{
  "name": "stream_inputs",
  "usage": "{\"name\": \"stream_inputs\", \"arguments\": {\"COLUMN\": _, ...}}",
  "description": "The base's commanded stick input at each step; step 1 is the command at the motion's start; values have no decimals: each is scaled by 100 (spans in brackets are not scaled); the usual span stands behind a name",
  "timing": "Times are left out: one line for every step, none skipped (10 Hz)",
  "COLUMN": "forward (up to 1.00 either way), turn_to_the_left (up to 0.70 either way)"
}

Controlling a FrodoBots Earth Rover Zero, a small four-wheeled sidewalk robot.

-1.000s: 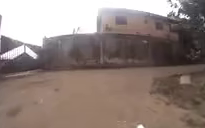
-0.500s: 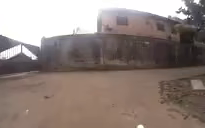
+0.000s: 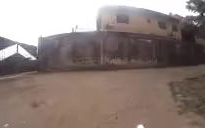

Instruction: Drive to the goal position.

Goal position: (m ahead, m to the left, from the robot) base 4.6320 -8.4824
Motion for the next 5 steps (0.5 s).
{"name": "stream_inputs", "arguments": {"forward": 70, "turn_to_the_left": 0}}
{"name": "stream_inputs", "arguments": {"forward": 70, "turn_to_the_left": 0}}
{"name": "stream_inputs", "arguments": {"forward": 70, "turn_to_the_left": 0}}
{"name": "stream_inputs", "arguments": {"forward": 70, "turn_to_the_left": 0}}
{"name": "stream_inputs", "arguments": {"forward": 70, "turn_to_the_left": 0}}
